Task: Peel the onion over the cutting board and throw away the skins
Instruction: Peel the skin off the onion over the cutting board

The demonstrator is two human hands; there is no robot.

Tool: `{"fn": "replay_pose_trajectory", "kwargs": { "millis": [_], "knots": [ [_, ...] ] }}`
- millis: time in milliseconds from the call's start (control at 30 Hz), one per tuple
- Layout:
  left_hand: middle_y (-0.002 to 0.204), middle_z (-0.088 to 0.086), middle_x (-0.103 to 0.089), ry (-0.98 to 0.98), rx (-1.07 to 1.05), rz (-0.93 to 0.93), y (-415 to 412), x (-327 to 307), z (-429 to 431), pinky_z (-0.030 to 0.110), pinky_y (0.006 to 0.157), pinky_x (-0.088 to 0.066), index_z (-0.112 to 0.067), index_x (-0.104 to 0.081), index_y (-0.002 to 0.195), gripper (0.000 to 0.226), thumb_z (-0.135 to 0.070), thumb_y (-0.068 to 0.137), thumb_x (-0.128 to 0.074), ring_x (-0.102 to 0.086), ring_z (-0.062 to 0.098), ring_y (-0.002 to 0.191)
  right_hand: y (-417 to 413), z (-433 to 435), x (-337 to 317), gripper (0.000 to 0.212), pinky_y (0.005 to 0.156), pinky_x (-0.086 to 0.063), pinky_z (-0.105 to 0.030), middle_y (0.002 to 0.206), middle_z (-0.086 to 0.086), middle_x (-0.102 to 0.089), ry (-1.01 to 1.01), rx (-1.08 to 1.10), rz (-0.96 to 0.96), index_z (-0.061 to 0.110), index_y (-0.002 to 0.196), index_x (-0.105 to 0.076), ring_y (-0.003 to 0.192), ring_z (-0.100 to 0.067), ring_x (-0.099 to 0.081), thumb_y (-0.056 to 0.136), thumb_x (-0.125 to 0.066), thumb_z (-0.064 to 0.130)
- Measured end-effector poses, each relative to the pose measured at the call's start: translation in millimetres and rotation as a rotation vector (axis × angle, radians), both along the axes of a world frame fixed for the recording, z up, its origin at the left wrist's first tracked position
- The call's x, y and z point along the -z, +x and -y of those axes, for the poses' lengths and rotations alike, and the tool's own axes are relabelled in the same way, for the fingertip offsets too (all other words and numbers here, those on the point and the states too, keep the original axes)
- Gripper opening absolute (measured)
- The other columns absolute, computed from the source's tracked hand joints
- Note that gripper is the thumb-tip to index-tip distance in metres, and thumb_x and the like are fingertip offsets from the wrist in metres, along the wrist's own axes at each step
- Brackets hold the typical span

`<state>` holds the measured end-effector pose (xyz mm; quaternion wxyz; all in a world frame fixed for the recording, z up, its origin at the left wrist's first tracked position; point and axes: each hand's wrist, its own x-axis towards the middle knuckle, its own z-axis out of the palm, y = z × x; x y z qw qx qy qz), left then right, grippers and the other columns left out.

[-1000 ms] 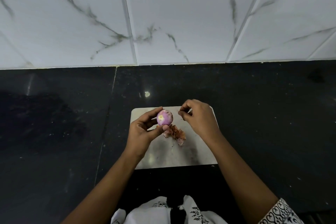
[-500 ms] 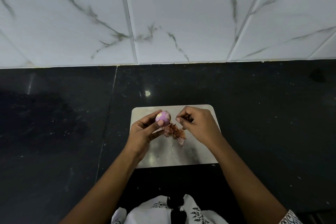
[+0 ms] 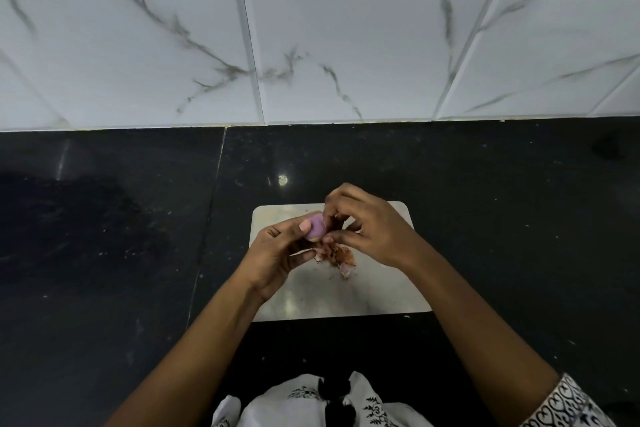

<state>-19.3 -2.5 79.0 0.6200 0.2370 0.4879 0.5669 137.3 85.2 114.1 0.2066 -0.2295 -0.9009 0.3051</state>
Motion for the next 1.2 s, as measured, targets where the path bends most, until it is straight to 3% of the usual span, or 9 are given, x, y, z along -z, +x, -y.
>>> {"fn": "replay_pose_trajectory", "kwargs": {
  "millis": [133, 300, 400, 533, 667, 767, 867, 1033, 1200],
  "knots": [
    [0.076, 0.003, -0.073, -0.003, 0.017, 0.041, 0, -2, 0, 0.015, 0.054, -0.054, -0.01, -0.07, 0.1, 0.032, -0.025, 0.075, -0.056, -0.067, 0.007, 0.064, 0, 1, 2, 0.014, 0.067, -0.051, -0.014, 0.1, 0.004, -0.054, -0.061, 0.015, -0.067, 0.012, 0.083, -0.061, 0.085, -0.006, -0.056, 0.076, -0.073, 0.01],
    [0.076, 0.003, -0.072, -0.015, 0.011, 0.062, -1, -1, -1, 0.016, 0.052, -0.053, -0.008, -0.072, 0.096, 0.03, -0.024, 0.075, -0.057, -0.065, 0.007, 0.06, -2, -1, 1, 0.025, 0.068, -0.054, -0.018, 0.103, 0.015, -0.048, -0.084, 0.015, -0.024, 0.02, 0.1, -0.059, 0.082, -0.004, -0.057, 0.079, -0.071, 0.016],
    [0.077, 0.002, -0.072, -0.019, 0.013, 0.063, 0, 0, -1, 0.015, 0.052, -0.053, -0.008, -0.071, 0.099, 0.032, -0.024, 0.076, -0.056, -0.065, 0.006, 0.061, -3, -2, 1, 0.023, 0.066, -0.054, -0.019, 0.1, 0.014, -0.049, -0.09, 0.02, -0.028, 0.018, 0.096, -0.06, 0.08, -0.003, -0.057, 0.077, -0.074, 0.017],
    [0.075, 0.004, -0.072, -0.03, 0.003, 0.098, 1, 2, 0, 0.016, 0.051, -0.053, -0.013, -0.077, 0.089, 0.027, -0.023, 0.075, -0.056, -0.065, 0.007, 0.059, -4, -1, 5, 0.02, 0.067, -0.053, -0.017, 0.096, 0.005, -0.054, -0.101, 0.017, -0.063, 0.013, 0.086, -0.061, 0.082, -0.007, -0.057, 0.074, -0.075, 0.02],
    [0.073, 0.003, -0.071, -0.029, -0.001, 0.108, 0, 1, -1, 0.015, 0.051, -0.053, -0.007, -0.069, 0.102, 0.033, -0.023, 0.076, -0.056, -0.065, 0.007, 0.059, -3, -3, 7, 0.018, 0.07, -0.053, -0.018, 0.096, 0.001, -0.056, -0.108, 0.038, -0.078, 0.01, 0.078, -0.062, 0.085, -0.009, -0.057, 0.073, -0.076, 0.02],
    [0.078, 0.003, -0.072, 0.001, -0.024, 0.084, 0, 0, -2, 0.015, 0.053, -0.053, -0.008, -0.067, 0.107, 0.035, -0.022, 0.076, -0.058, -0.067, 0.007, 0.065, -5, -1, 4, 0.021, 0.065, -0.056, -0.022, 0.093, 0.005, -0.059, -0.161, 0.135, -0.12, 0.014, 0.083, -0.062, 0.079, -0.008, -0.062, 0.071, -0.077, 0.022],
    [0.088, 0.004, -0.074, 0.039, -0.081, 0.045, -1, 0, -3, 0.017, 0.057, -0.055, -0.013, -0.068, 0.107, 0.034, -0.018, 0.074, -0.062, -0.07, 0.011, 0.077, -7, 8, 1, 0.022, 0.066, -0.053, -0.012, 0.091, 0.006, -0.065, -0.178, 0.282, -0.198, 0.013, 0.092, -0.067, 0.076, -0.005, -0.065, 0.072, -0.077, 0.019],
    [0.097, 0.001, -0.073, 0.082, -0.157, -0.081, 0, 1, -2, 0.023, 0.07, -0.055, -0.017, -0.067, 0.106, 0.037, -0.018, 0.07, -0.067, -0.071, 0.017, 0.088, -11, 21, -3, 0.023, 0.071, -0.052, -0.014, 0.092, 0.003, -0.072, -0.085, 0.422, -0.102, 0.018, 0.1, -0.072, 0.079, -0.005, -0.064, 0.078, -0.072, 0.023],
    [0.101, 0.003, -0.072, 0.095, -0.207, -0.097, 3, 3, 0, 0.025, 0.071, -0.055, -0.016, -0.067, 0.107, 0.039, -0.019, 0.068, -0.068, -0.07, 0.018, 0.09, -14, 25, -9, 0.018, 0.071, -0.054, -0.021, 0.088, -0.001, -0.073, 0.009, 0.422, -0.058, 0.013, 0.097, -0.072, 0.077, -0.008, -0.064, 0.081, -0.069, 0.02]
  ]
}}
